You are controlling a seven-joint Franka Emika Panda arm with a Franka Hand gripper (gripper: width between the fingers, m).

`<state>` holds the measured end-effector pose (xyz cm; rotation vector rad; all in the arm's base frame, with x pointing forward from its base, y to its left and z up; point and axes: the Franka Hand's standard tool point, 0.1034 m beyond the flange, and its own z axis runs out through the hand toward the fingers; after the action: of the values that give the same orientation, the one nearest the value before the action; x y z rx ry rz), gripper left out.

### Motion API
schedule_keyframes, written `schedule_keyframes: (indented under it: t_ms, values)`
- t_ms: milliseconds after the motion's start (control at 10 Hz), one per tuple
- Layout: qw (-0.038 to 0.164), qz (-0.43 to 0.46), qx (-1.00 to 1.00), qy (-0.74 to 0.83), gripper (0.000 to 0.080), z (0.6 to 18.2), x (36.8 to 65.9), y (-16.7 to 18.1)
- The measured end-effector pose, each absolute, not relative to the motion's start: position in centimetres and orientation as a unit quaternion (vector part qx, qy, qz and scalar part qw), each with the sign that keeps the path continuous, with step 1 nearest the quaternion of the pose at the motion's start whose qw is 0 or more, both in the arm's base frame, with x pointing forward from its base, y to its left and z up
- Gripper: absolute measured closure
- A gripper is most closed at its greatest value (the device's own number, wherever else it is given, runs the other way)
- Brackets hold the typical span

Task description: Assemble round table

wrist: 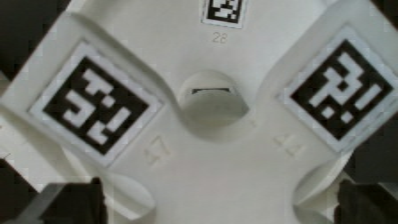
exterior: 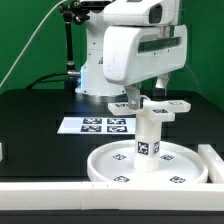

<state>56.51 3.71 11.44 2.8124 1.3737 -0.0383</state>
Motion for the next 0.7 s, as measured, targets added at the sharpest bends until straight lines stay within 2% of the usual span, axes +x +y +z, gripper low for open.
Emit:
schedule_keyframes:
  t_ms: [300,400,500,600,700]
  values:
    - [0.006,-0.018,0.899,0.438,0.0151,10.86,56.24,3.37]
    - [0.006,-0.018,0.899,0.438,0.0241,10.84,56.23,3.34]
    - [0.006,-0.018,0.899,0.437,0.0241,10.85,56.24,3.29]
    - [0.006,-0.018,0.899,0.437,0.0354,10.85,56.24,3.24]
    - [0.006,-0.018,0.901,0.433,0.0354,10.85,56.24,3.23]
